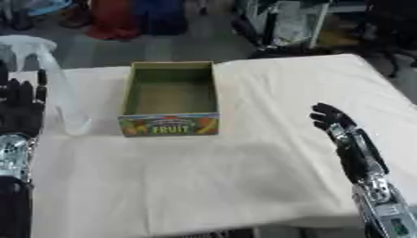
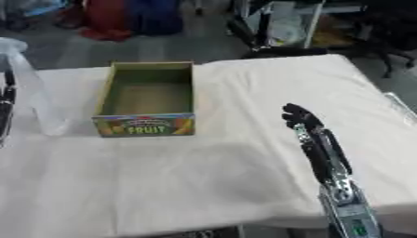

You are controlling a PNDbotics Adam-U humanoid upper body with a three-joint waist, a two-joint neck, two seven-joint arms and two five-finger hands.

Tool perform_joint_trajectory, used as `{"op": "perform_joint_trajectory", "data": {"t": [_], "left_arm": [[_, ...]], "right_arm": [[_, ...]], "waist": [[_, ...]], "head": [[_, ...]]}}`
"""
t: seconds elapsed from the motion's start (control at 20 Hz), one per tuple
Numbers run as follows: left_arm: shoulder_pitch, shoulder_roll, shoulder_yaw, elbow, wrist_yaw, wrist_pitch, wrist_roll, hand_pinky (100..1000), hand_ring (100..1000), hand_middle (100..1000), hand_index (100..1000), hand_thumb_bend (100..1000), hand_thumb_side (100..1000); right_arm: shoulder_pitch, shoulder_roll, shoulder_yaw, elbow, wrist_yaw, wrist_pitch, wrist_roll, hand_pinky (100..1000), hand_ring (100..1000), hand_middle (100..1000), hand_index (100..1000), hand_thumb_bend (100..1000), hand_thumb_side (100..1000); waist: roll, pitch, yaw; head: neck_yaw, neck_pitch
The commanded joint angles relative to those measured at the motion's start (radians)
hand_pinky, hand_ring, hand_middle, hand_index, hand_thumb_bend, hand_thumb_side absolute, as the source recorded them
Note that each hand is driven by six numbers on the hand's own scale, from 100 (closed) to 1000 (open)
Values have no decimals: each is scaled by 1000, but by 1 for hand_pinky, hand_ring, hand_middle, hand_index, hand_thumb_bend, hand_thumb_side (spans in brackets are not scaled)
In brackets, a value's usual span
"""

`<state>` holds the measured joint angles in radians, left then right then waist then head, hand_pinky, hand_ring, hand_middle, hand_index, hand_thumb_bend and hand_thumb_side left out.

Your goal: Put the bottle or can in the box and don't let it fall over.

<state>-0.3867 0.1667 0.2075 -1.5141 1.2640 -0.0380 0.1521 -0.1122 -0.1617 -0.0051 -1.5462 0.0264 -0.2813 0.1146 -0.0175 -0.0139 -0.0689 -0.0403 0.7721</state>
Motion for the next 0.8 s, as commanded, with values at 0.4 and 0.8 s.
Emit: {"op": "perform_joint_trajectory", "data": {"t": [0.4,0.8], "left_arm": [[5,-17,-23,19,5,51,9,618,100,100,1000,665,1000],[-45,24,-16,73,15,54,6,617,100,100,1000,656,1000]], "right_arm": [[-10,-2,-2,-18,-1,-1,2,910,874,847,881,100,814],[-12,2,1,-19,-1,-1,5,910,874,846,881,100,813]], "waist": [[3,-7,-6],[1,-8,-15]], "head": [[-5,-2],[-2,-2]]}}
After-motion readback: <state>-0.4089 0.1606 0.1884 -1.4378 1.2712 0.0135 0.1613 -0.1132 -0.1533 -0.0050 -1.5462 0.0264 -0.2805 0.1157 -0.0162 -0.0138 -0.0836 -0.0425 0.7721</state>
